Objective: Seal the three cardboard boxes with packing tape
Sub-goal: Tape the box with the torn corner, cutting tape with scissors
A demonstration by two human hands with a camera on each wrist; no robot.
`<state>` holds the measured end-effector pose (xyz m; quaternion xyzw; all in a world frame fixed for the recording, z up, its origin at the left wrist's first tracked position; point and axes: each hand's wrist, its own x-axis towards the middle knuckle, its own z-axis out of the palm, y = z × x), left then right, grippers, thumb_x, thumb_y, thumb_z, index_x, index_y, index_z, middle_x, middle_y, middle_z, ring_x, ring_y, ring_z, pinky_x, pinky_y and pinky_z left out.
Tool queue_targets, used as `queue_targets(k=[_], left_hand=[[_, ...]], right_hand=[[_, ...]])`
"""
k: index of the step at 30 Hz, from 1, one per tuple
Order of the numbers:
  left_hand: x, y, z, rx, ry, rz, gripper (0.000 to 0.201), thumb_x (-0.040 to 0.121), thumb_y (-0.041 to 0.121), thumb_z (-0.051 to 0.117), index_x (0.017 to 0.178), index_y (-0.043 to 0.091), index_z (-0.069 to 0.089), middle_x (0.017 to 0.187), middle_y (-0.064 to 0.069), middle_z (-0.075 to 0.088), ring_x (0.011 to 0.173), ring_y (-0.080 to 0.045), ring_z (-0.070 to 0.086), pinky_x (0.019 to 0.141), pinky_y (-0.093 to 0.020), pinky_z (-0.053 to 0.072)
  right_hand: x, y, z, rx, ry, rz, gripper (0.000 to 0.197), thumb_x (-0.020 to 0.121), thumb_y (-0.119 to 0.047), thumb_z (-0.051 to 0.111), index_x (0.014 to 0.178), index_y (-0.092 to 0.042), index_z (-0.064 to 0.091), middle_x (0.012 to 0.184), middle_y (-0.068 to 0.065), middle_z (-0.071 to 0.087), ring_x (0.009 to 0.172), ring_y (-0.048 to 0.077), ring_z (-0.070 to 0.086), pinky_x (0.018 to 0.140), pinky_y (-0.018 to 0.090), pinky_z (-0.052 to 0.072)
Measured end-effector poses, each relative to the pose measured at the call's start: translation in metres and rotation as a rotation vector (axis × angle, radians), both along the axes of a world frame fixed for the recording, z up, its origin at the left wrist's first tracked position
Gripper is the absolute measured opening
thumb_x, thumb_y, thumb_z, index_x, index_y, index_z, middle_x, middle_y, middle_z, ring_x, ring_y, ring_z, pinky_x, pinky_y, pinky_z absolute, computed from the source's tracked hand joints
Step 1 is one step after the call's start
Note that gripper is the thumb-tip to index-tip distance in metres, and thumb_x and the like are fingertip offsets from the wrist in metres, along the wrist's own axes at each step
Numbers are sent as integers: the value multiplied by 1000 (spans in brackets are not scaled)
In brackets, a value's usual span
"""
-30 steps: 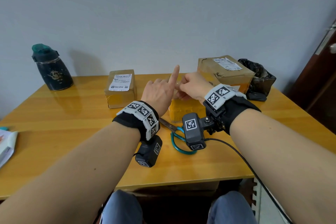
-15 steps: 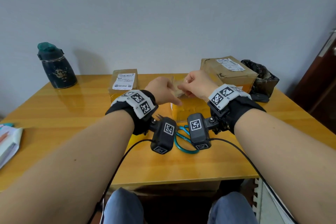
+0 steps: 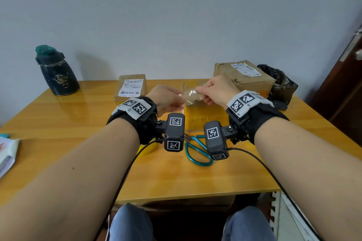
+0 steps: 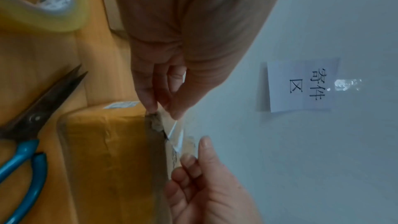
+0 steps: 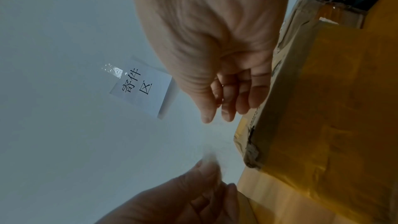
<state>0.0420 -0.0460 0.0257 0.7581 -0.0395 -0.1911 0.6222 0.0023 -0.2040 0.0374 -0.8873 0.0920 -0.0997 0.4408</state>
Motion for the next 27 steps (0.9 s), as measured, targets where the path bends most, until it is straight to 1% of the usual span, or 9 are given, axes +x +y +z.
queue_targets(k=[3, 5, 8, 10, 12, 15, 20, 25, 27], left_hand=[[-3, -3, 3, -29, 45, 50, 25, 81, -11, 67, 103, 0, 63, 82, -14, 64, 68, -18, 61, 58, -20, 57], [-1, -4, 2, -37, 77, 62, 24, 82, -10, 66, 104, -3, 64, 82, -14, 63, 67, -16, 60, 58, -19, 55], [1, -5, 0, -85, 110, 74, 12, 85, -9, 63, 93, 0, 65, 77, -11, 60, 64, -15, 56, 57, -18, 54], [4, -6, -1, -114, 115, 86, 11, 87, -7, 62, 84, 4, 62, 72, -8, 57, 61, -13, 52, 57, -19, 52], [6, -9, -3, -113, 116, 88, 13, 90, -3, 61, 83, 8, 61, 70, -6, 53, 60, -12, 48, 58, -20, 50], [9, -14, -6, -157, 128, 94, 11, 92, -4, 56, 89, 6, 58, 78, -9, 56, 64, -14, 53, 50, -17, 52], [15, -21, -15, -351, 186, 199, 19, 90, -10, 55, 102, 4, 50, 84, -14, 57, 69, -19, 57, 67, -29, 57], [19, -24, -19, -354, 238, 251, 15, 91, -7, 57, 79, 1, 53, 77, -12, 56, 67, -15, 57, 70, -28, 55], [21, -23, -22, -350, 240, 262, 14, 90, -7, 58, 79, 0, 54, 77, -12, 57, 67, -15, 57, 64, -25, 56]], right_hand=[[2, 0, 1, -5, 21, -36, 25, 90, -20, 64, 73, -1, 65, 76, 9, 66, 62, 14, 56, 62, 23, 52], [4, 1, 0, -21, 44, -56, 28, 90, -21, 63, 75, 2, 67, 79, 11, 68, 62, 15, 57, 63, 25, 52], [9, -1, -3, -82, 79, -110, 33, 89, -29, 64, 75, 0, 69, 74, 10, 69, 61, 18, 59, 68, 30, 55], [13, -2, -4, -106, 80, -151, 33, 88, -30, 64, 73, -1, 69, 66, 6, 66, 55, 17, 57, 62, 28, 53], [16, -3, -4, -113, 55, -174, 29, 87, -27, 66, 72, -2, 68, 63, 4, 64, 50, 14, 55, 58, 26, 51], [19, -3, -8, -85, -18, -181, 22, 84, -24, 69, 70, -8, 65, 68, 5, 68, 53, 10, 55, 64, 28, 53], [21, -4, -18, -2, -66, -214, 27, 78, -30, 75, 81, -4, 69, 67, 2, 69, 59, 13, 57, 70, 35, 55], [26, -2, -23, 13, -78, -234, 23, 75, -27, 78, 63, -11, 66, 66, 5, 70, 58, 14, 59, 67, 36, 56], [29, -2, -23, 23, -66, -223, 23, 75, -25, 78, 61, -12, 67, 65, 4, 70, 58, 14, 59, 64, 32, 54]])
